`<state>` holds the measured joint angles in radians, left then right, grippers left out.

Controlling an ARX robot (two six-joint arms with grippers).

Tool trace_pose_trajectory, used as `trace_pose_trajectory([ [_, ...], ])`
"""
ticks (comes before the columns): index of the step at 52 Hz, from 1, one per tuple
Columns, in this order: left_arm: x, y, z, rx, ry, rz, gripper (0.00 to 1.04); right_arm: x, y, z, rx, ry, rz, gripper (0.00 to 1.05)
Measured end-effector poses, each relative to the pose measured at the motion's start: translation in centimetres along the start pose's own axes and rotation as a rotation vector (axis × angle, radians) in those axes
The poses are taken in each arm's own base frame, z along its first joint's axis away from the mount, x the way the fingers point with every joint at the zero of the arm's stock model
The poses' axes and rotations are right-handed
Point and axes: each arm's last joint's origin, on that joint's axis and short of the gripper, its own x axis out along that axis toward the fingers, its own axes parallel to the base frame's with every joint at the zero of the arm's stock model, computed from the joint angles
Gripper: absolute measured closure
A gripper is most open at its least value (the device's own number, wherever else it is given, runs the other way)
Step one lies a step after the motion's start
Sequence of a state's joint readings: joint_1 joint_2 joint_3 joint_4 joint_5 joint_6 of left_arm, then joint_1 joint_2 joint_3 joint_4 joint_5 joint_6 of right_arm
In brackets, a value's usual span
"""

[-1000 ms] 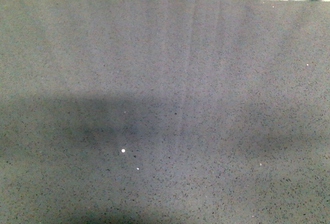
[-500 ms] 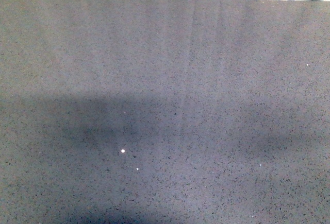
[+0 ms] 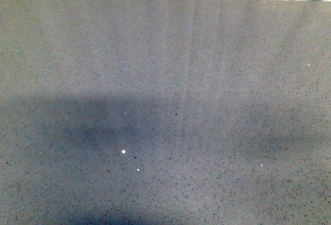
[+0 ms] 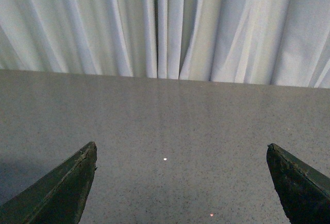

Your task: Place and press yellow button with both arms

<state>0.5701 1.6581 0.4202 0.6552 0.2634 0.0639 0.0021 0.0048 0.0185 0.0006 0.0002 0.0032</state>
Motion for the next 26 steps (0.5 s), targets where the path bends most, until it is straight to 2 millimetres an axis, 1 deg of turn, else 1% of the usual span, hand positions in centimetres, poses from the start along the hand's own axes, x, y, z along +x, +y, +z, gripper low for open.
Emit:
trace_pose_trajectory([
  [14,1.2,1.5,-0.6,-0.032,0.028,0.040,0.09,0.0,0.0,0.0,0.000,0.000,0.000,0.09],
  [26,1.6,1.7,-0.9,-0.033,0.037,0.041,0.09,0.0,0.0,0.0,0.000,0.000,0.000,0.09],
])
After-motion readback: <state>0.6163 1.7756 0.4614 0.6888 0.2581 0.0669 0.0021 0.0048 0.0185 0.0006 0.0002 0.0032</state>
